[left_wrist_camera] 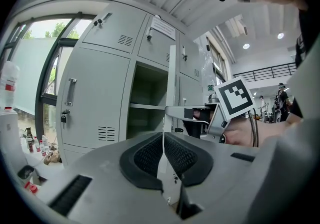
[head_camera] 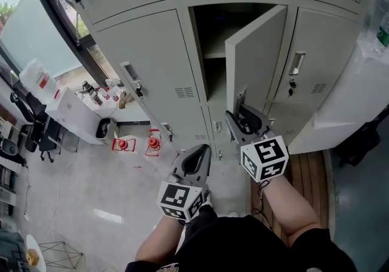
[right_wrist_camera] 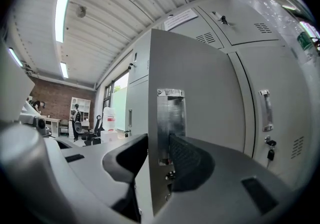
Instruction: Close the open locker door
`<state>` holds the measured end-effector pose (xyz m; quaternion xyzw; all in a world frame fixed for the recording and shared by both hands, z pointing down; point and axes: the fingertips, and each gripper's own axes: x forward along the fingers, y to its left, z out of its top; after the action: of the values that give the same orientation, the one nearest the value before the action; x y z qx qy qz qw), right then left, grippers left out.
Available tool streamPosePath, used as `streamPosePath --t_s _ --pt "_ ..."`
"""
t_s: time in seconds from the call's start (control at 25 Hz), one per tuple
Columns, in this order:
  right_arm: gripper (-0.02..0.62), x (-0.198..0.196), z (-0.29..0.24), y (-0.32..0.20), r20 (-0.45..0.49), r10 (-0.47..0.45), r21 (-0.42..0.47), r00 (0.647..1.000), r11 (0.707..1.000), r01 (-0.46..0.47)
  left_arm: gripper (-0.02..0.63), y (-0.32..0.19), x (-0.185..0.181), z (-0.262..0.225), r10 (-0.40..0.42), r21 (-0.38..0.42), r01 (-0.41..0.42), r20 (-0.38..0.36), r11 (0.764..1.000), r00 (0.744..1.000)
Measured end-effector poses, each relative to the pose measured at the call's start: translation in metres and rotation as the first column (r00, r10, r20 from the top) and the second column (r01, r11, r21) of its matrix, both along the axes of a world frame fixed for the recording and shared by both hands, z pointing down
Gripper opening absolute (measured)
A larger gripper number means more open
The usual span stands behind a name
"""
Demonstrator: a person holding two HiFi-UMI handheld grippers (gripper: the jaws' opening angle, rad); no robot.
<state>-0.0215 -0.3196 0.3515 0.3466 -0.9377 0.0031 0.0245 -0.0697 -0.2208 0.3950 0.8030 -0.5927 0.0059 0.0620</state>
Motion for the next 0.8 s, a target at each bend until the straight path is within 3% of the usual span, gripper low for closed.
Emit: streamPosePath --t_s 0.32,0.8 --pt "0.189 -0.028 0.001 -0.018 -0.019 -0.035 0.009 0.999 0.999 0.035 0.022 -0.022 -0.013 -0.010 0.021 0.031 -0.021 -0.014 0.999 1.000" --pt "0.192 -0.062 0.000 -0.051 -0.024 -0.011 0.007 1.000 1.000 0.011 0.021 -0.038 -0.036 -0.001 0.035 0.004 -0.035 -0.030 0.999 0.999"
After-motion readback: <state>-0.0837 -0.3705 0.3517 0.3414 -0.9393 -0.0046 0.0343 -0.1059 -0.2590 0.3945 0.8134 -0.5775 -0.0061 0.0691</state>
